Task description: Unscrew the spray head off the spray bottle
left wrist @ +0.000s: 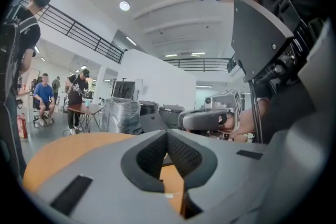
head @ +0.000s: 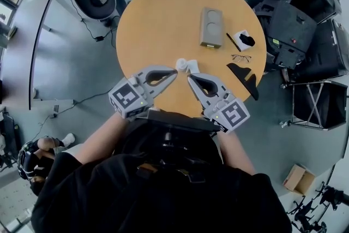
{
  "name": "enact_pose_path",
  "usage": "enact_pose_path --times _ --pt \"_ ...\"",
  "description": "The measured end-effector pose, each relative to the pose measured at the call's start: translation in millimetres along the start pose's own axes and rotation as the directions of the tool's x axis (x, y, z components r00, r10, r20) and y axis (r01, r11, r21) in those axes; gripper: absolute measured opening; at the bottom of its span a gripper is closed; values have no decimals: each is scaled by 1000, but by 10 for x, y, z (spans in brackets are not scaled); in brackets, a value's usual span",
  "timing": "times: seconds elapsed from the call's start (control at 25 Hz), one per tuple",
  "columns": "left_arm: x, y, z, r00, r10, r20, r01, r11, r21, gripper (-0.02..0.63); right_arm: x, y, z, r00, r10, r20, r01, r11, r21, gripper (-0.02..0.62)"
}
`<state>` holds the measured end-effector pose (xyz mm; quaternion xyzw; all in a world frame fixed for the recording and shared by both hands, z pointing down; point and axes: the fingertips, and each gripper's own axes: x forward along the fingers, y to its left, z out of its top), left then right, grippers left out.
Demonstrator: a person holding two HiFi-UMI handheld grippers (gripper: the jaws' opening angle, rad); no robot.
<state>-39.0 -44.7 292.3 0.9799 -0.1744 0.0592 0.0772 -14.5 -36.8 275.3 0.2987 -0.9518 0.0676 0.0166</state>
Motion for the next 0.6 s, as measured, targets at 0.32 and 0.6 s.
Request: enact_pose_path --times 0.32,0.6 --pt "-32 29 -76 1000 11 -9 -11 1000 -12 2 -2 16 -12 1000 -1 -2 1 1000 14 -5" --pt "-92 21 -115 999 20 -27 -21 998 -60 2 -21 11 -33 1000 -16 15 16 1000 12 -5"
